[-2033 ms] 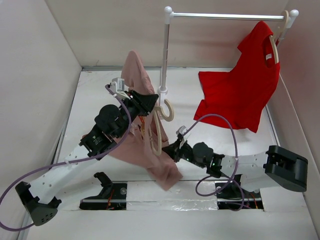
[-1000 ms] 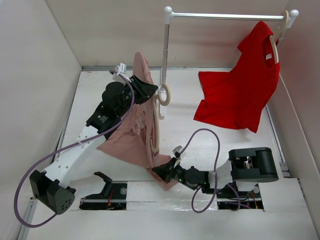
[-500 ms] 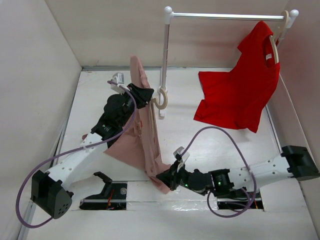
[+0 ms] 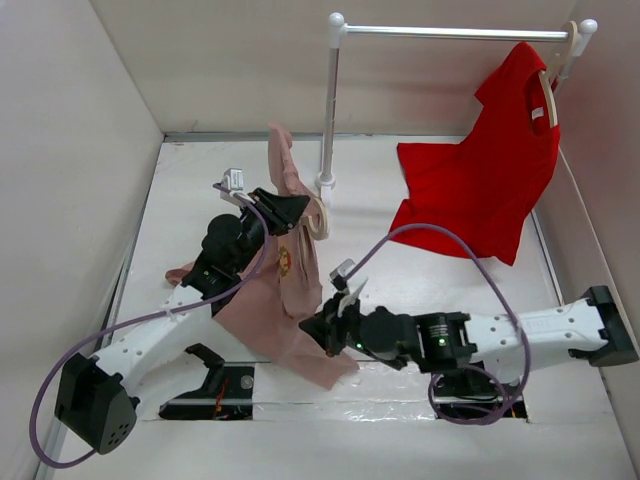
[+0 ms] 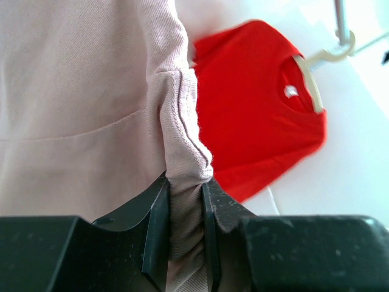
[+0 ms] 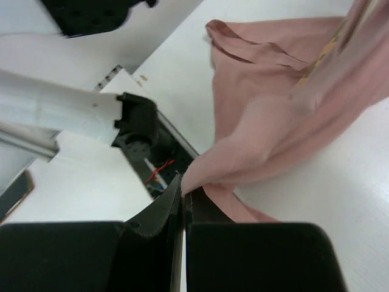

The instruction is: Place the t-shirt on the hanger

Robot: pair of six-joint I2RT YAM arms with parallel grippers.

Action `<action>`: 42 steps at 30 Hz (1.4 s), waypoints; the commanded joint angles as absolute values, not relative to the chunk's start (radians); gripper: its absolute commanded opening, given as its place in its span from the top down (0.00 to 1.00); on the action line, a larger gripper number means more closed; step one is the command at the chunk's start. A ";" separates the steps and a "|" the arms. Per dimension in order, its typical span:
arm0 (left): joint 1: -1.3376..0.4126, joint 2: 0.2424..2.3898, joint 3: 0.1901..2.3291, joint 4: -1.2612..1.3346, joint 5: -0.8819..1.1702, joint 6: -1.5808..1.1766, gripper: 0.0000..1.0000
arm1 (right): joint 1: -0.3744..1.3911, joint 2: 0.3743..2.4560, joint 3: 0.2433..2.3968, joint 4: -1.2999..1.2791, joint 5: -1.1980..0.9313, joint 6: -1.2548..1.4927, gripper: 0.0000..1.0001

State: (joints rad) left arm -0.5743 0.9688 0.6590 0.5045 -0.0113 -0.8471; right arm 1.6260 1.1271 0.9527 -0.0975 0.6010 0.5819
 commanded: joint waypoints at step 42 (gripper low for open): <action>-0.571 0.782 0.477 0.525 0.196 -0.943 1.00 | 1.362 1.325 0.848 0.160 0.502 0.655 0.69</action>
